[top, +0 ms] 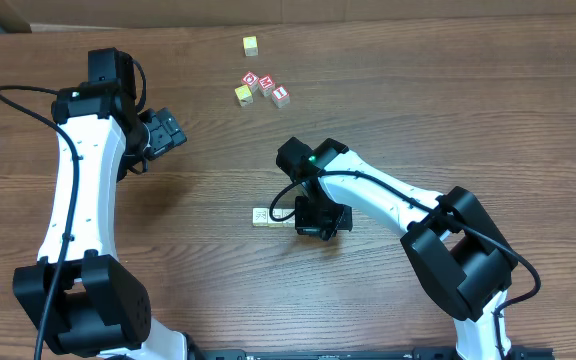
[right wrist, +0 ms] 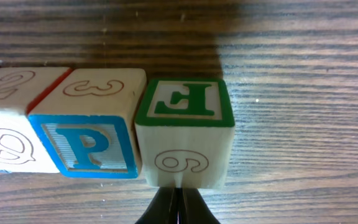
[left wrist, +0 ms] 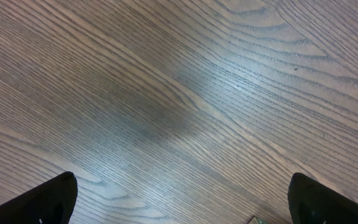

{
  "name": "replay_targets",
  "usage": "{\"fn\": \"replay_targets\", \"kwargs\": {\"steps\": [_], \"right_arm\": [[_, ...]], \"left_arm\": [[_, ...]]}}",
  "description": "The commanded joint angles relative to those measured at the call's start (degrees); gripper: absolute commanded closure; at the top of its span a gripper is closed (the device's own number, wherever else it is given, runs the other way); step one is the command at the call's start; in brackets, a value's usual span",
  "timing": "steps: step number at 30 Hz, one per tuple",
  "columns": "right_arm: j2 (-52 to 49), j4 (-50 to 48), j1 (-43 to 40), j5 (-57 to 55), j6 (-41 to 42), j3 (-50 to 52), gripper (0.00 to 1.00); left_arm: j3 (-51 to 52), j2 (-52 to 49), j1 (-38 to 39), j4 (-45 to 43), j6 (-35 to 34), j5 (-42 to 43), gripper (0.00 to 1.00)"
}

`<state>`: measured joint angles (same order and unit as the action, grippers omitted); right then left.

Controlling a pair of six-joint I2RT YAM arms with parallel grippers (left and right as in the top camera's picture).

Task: Flip 5 blocks

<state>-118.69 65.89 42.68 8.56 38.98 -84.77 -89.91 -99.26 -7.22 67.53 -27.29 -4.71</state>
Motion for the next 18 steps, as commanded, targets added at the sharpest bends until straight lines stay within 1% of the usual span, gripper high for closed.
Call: {"fn": "replay_targets", "kwargs": {"steps": [1,18], "right_arm": [[1.03,-0.55,-0.09,-1.05,0.24,0.2,0.96],[1.03,-1.57,-0.61,-1.01,0.02,0.17,0.95]], "left_arm": [[-0.9,0.9,0.11,-0.09,-0.59,0.24,0.0],[-0.9,0.9,0.11,-0.09,-0.57,0.24,0.0]]}}
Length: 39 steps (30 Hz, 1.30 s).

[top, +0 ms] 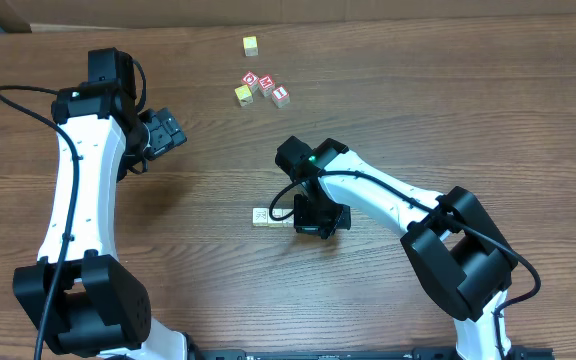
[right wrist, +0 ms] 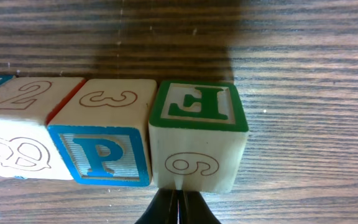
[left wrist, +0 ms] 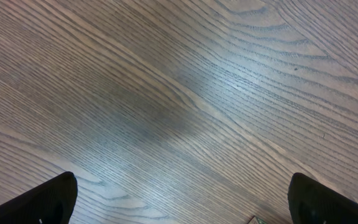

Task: Flip 5 blocks

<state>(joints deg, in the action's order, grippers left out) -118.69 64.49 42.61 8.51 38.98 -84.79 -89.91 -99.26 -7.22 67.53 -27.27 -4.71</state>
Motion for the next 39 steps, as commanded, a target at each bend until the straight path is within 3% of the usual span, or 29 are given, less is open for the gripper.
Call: {"fn": "replay_targets", "kwargs": {"steps": [1,5,9,16,27,29,31,37,39], "right_arm": [[1.03,-0.13,-0.68,-0.94,0.02,0.2,0.95],[1.05,0.74,-0.85,-0.22,-0.63,-0.57,0.95],[1.55,1.75,-0.85,6.71,-8.11,-4.39,0.92],[6.34,11.02,-2.93,7.61,-12.46,-14.08,0.91],[16.33,20.46,-18.58,3.89,-14.27,-20.09,0.85],[16.44,20.96,-21.88,3.98,-15.28,-20.09,0.73],[16.39,20.76,-24.46,3.98,-15.23,-19.74,0.28],[16.37,18.32,-29.33,3.98,-15.26,-19.41,0.0],[16.37,17.64,-30.14,3.98,-15.26,-19.41,0.0]], "left_arm": [[-0.9,0.9,0.11,-0.09,-0.59,0.24,0.0],[-0.9,0.9,0.11,-0.09,-0.59,0.24,0.0],[-0.9,0.9,0.11,-0.09,-0.61,0.24,0.0],[-0.9,0.9,0.11,-0.09,-0.59,0.24,0.0],[-0.9,0.9,0.11,-0.09,-0.61,0.24,0.0],[-0.87,0.9,0.11,-0.09,-0.59,0.24,0.0],[-0.9,0.9,0.11,-0.09,-0.59,0.24,0.01],[-0.9,0.9,0.11,-0.09,-0.61,0.24,0.0],[-0.87,0.9,0.11,-0.42,-0.66,0.46,0.0]]}}
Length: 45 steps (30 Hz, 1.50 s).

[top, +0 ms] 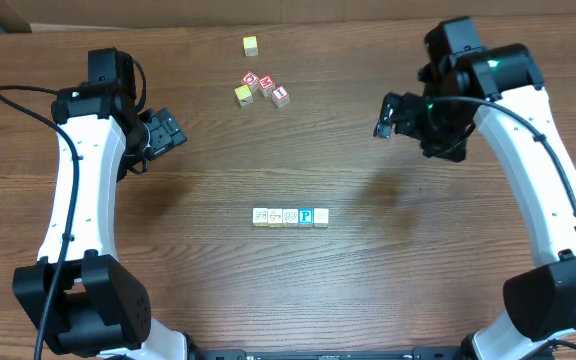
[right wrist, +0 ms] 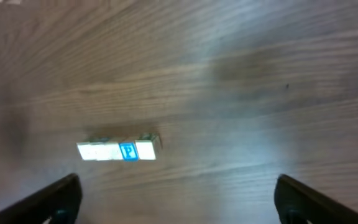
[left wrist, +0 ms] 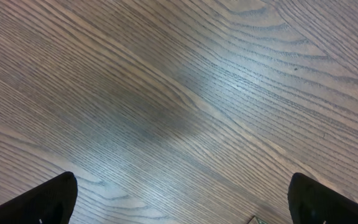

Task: Flip 5 blocks

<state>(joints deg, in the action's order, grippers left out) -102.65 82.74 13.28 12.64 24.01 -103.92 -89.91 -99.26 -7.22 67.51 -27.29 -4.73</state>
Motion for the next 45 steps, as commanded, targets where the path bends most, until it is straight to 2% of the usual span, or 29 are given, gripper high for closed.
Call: {"fn": "replay_targets", "kwargs": {"steps": [1,5,6,7,8,9,10,12,17,23,28,32,36,41,45], "right_arm": [[0.33,-0.61,-1.09,-0.13,-0.26,-0.28,0.0],[0.33,-0.09,-1.36,-0.22,-0.31,-0.28,0.02],[0.33,0.04,-1.36,-0.5,-0.31,-0.28,0.19],[0.33,0.15,-1.36,-1.11,-0.31,-0.28,0.45],[0.33,0.42,-1.38,-2.12,-0.28,-0.28,0.72],[0.33,0.72,-1.38,-2.93,-0.31,-0.28,0.93],[0.33,1.09,-1.38,-3.58,-0.28,-0.28,0.96],[0.33,2.03,-1.36,-4.07,-0.28,-0.28,0.96],[0.33,2.25,-0.31,-4.02,-0.02,0.28,0.96],[0.33,1.27,2.95,-4.02,2.67,4.92,0.96],[0.33,-1.73,6.03,-4.04,4.26,10.25,0.96],[0.33,-2.99,8.35,-4.04,4.33,12.37,0.96],[0.55,-2.95,10.84,-4.57,5.2,12.41,0.96],[0.55,-3.89,14.05,-10.84,13.0,14.38,0.96],[0.55,-8.17,15.93,-10.91,14.97,17.9,0.96]], "left_arm": [[-0.87,0.9,0.11,-1.53,-0.68,0.83,0.0],[-0.9,0.9,0.11,-6.97,-0.57,4.24,0.0],[-0.9,0.9,0.11,-7.28,-0.33,5.84,0.0],[-0.9,0.9,0.11,-7.41,0.96,8.22,0.04],[-0.9,0.9,0.13,-6.84,4.0,12.57,0.4],[-0.9,0.72,0.15,-5.84,5.92,15.63,0.91],[-0.9,0.7,0.22,-4.26,6.95,18.34,0.96],[-0.79,0.7,0.68,-0.42,8.87,21.0,0.96],[-0.31,0.7,5.09,7.41,16.26,20.28,0.96],[1.16,0.7,13.0,12.17,15.5,12.09,0.96],[4.79,0.76,17.0,12.22,8.98,4.11,0.96],[9.49,3.08,17.94,11.41,8.37,5.99,0.96],[16.98,10.78,18.23,7.21,7.28,6.23,0.96],[23.3,18.25,18.12,1.29,6.64,6.23,0.96],[25.09,17.49,18.12,-0.59,6.69,6.19,0.96]]}}
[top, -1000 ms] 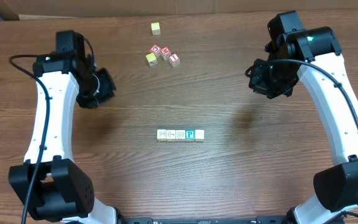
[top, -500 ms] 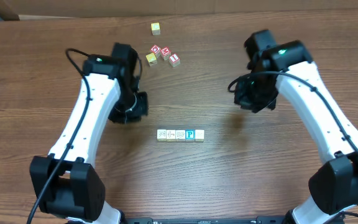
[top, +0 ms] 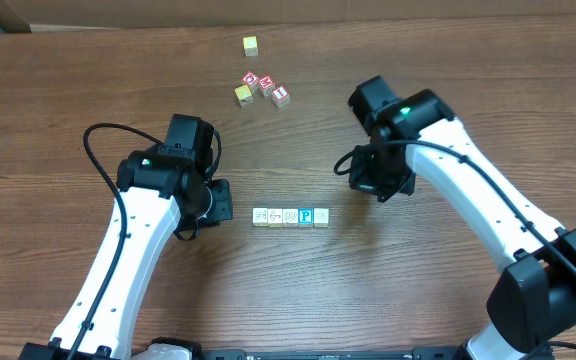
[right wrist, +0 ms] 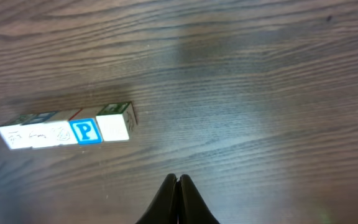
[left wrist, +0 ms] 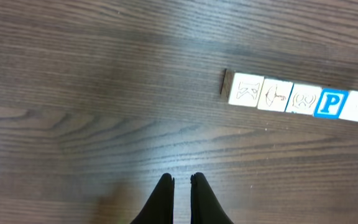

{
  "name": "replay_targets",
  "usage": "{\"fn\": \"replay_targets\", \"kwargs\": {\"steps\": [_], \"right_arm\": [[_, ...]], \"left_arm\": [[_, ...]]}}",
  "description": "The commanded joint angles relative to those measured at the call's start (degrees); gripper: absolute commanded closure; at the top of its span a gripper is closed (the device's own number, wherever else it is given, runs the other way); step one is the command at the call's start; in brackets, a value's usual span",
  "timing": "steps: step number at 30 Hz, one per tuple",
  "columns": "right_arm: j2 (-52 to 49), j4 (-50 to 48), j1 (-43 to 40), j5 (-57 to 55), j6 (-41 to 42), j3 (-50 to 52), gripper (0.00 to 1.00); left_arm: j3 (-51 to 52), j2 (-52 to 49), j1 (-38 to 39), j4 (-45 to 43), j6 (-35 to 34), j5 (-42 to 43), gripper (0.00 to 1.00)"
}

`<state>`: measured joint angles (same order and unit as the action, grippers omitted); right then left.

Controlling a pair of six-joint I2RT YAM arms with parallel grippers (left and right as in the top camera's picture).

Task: Flip 5 blocks
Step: 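Move both grippers down to the two ends of the block row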

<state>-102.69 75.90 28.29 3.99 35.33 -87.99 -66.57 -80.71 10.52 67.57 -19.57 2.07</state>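
Five wooden blocks (top: 290, 216) lie in a straight row at the table's middle, the fourth showing a blue P (top: 306, 216). The same row of blocks (left wrist: 301, 102) sits at the upper right of the left wrist view, and the blocks (right wrist: 67, 132) are at the left of the right wrist view. My left gripper (top: 218, 205) hangs just left of the row; the left gripper (left wrist: 181, 180) is shut to a sliver, holding nothing. My right gripper (top: 371, 183) hovers beyond the row's right end; the right gripper (right wrist: 179, 179) is shut and empty.
A lone yellow block (top: 251, 45) lies at the far edge of the brown wooden table (top: 468, 290). Nearer, a cluster of three blocks (top: 263, 88), red-marked and yellow, sits behind the row. A cable loops from each arm.
Both grippers were open and far from the row, left at the rear left, right at the rear right. Now both are shut and close to the row's two ends.
My right gripper was shut and low against the green-edged block at the row's right end, and stayed there at the following moment. Then it was open, high at the rear right, the row of five uncovered. The left arm stayed open until now.
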Motion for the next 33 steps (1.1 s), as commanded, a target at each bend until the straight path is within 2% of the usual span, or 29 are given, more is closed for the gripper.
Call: {"fn": "replay_targets", "kwargs": {"steps": [1,14,18,22,33], "right_arm": [[0.59,-2.8,1.2,-2.23,4.46,3.3,0.96],[0.57,-22.38,1.77,-1.36,10.01,18.32,0.96],[0.55,-25.33,1.77,-1.36,11.45,20.17,0.96],[0.5,-26.91,1.77,-1.38,11.41,20.55,0.96],[0.35,-29.4,6.14,-4.0,11.45,20.55,0.96]], "left_arm": [[1.88,-2.01,0.37,-0.83,-1.01,-1.11,0.96],[1.88,-14.03,0.37,-8.52,-1.01,1.16,0.96],[1.88,-17.05,0.37,-10.51,-0.92,2.56,0.96],[1.9,-18.43,0.39,-12.68,2.05,5.6,0.95],[2.82,-18.75,0.42,-13.35,2.01,5.44,0.96]]}}
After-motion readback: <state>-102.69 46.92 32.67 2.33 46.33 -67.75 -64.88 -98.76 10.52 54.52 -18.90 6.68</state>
